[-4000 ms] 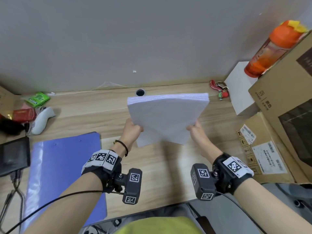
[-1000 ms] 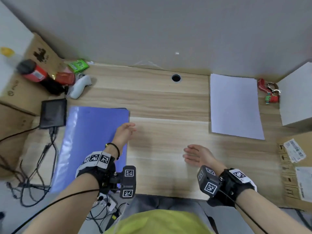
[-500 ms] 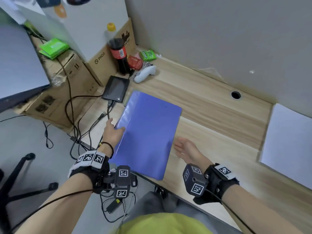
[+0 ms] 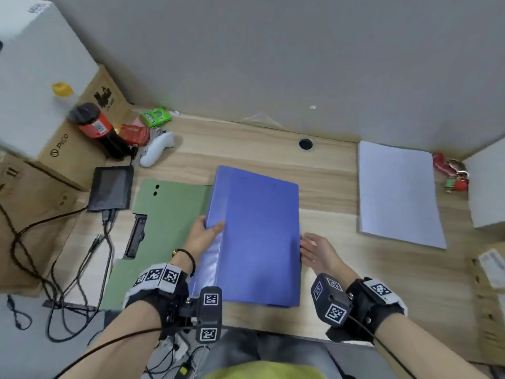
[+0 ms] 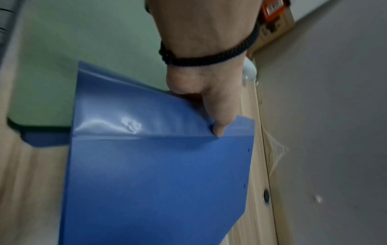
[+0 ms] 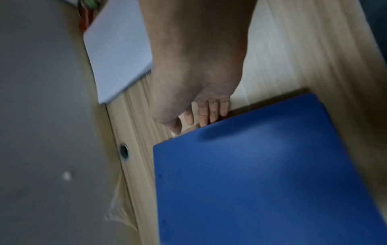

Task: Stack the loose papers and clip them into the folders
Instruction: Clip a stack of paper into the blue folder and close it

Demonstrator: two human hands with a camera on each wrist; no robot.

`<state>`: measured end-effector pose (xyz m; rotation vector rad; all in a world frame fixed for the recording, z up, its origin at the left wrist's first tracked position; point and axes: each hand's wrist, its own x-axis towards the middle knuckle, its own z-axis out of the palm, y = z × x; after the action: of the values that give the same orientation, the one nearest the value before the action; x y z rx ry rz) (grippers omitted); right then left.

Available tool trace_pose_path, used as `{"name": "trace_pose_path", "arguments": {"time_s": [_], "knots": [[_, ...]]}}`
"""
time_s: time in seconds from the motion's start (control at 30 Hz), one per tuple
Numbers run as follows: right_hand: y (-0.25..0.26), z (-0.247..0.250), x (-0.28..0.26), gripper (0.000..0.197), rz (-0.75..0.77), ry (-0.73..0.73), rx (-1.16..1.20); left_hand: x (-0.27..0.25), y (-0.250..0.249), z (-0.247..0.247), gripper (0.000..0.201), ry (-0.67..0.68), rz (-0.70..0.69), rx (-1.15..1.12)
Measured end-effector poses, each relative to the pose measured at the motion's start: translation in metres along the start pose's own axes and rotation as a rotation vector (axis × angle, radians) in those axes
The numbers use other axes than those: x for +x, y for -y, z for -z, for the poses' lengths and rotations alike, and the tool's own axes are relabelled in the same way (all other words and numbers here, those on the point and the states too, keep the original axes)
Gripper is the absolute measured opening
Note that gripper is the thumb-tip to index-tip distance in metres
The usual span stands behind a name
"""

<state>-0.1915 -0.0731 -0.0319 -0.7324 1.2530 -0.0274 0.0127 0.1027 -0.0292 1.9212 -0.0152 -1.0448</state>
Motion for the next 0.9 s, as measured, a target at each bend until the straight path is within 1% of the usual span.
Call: {"name": "trace_pose_path", "arguments": {"time_s": [0.07,0.13,0.2,0.23,0.3,0.33,0.37,0.4,0.43,0.5,0.6,0.67,0.7,0.73,0.8,0.83,0.9], "knots": [[0.017,0.026,-0.007,0.015,0.036,-0.045,0.082,0.011,-0.008,-0.025,0.035,0.062,0.004,0.015],[0.036,0.049,-0.015,0.013,0.086,-0.081,0.167,0.021,-0.018,-0.048,0.039,0.127,-0.019,0.091],[0.054,0.066,-0.029,0.013,0.144,-0.062,0.225,0.029,-0.027,-0.067,0.043,0.199,-0.053,0.137],[0.062,0.072,-0.037,0.013,0.169,-0.038,0.231,0.033,-0.029,-0.076,0.052,0.234,-0.063,0.156],[0.076,0.079,-0.051,0.011,0.226,0.022,0.199,0.043,-0.029,-0.088,0.083,0.271,-0.062,0.228],[0.08,0.081,-0.056,0.014,0.248,0.047,0.188,0.049,-0.028,-0.093,0.096,0.294,-0.049,0.246],[0.084,0.082,-0.061,0.021,0.267,0.069,0.178,0.057,-0.024,-0.099,0.103,0.315,-0.039,0.259],[0.088,0.081,-0.064,0.027,0.284,0.093,0.154,0.053,-0.03,-0.104,0.106,0.336,-0.04,0.271],[0.091,0.078,-0.067,0.032,0.3,0.124,0.108,0.037,-0.044,-0.107,0.107,0.36,-0.037,0.284],[0.098,0.066,-0.074,0.034,0.333,0.208,0.008,0.013,-0.066,-0.112,0.104,0.398,-0.032,0.266],[0.105,0.036,-0.08,0.036,0.359,0.343,-0.076,-0.005,-0.09,-0.104,0.09,0.542,-0.021,0.142],[0.108,0.01,-0.079,0.037,0.375,0.423,-0.133,-0.018,-0.11,-0.093,0.097,0.613,-0.048,0.092],[0.108,-0.005,-0.077,0.037,0.379,0.458,-0.167,-0.022,-0.116,-0.084,0.099,0.619,-0.077,0.053],[0.108,-0.017,-0.075,0.038,0.378,0.485,-0.196,-0.023,-0.121,-0.077,0.098,0.622,-0.105,0.028],[0.105,-0.04,-0.069,0.039,0.365,0.546,-0.258,-0.024,-0.127,-0.057,0.088,0.627,-0.16,0.009],[0.102,-0.05,-0.066,0.039,0.355,0.577,-0.295,-0.026,-0.129,-0.045,0.08,0.626,-0.183,-0.007],[0.097,-0.069,-0.062,0.037,0.329,0.611,-0.374,-0.027,-0.128,-0.015,0.055,0.596,-0.22,-0.059]]}}
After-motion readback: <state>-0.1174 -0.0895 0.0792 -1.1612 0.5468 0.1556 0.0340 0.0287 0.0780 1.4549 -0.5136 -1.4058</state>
